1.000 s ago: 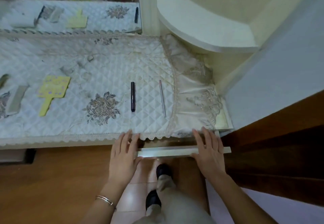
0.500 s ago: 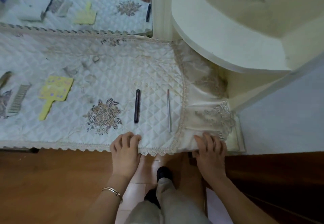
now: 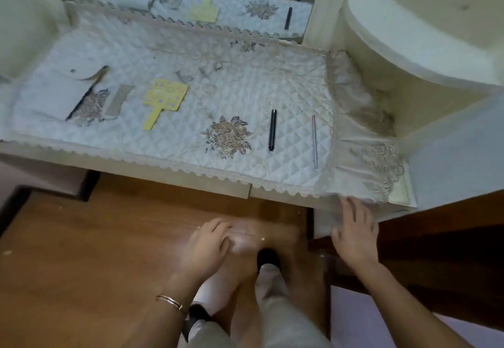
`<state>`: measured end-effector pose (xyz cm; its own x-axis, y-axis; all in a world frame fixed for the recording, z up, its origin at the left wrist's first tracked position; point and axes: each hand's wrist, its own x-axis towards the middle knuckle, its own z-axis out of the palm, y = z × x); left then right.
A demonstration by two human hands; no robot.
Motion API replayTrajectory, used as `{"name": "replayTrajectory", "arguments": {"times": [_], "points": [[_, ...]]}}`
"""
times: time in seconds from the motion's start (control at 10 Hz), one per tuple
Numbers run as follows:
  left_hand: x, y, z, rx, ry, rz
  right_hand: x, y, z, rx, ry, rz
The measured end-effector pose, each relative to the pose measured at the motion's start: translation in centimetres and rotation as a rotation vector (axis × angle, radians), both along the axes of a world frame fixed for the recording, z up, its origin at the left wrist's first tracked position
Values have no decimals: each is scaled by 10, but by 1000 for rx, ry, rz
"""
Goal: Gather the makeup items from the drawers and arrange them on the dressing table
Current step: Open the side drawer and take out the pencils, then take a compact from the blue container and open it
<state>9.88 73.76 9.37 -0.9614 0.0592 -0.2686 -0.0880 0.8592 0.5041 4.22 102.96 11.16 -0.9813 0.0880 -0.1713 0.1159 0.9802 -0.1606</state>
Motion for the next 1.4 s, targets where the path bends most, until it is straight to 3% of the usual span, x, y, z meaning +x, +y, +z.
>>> {"name": "replayTrajectory", "arguments": {"times": [0.1, 0.2, 0.3, 0.5, 0.6, 0.7, 0.8, 0.9, 1.1, 1.4], "points": [[84, -54, -19, 117, -204, 161, 60, -39, -9, -151, -148, -34], [177, -105, -31, 175, -356, 374, 124, -88, -24, -321, -435, 46], [263, -140, -39, 195, -519, 583, 170, -134, -29, -378, -614, 34], [362, -163, -51, 445, -543, 1127, 175, -220, -31, -300, -860, 196], [383, -167, -55, 605, -507, 1423, 162, -261, -31, -348, -860, 161], [389, -175, -43, 747, -497, 1607, 152, -317, -17, -282, -845, 234], [385, -194, -37, 826, -481, 1744, 137, -356, -28, -349, -855, 200], [372, -231, -43, 865, -448, 1816, 113, -402, -44, -261, -916, 378], [330, -332, -42, 869, -430, 1835, 59, -501, -56, -46, -1085, 499], [254, -492, -13, 774, -262, 1669, -7, -658, -21, -441, -870, 418]]}}
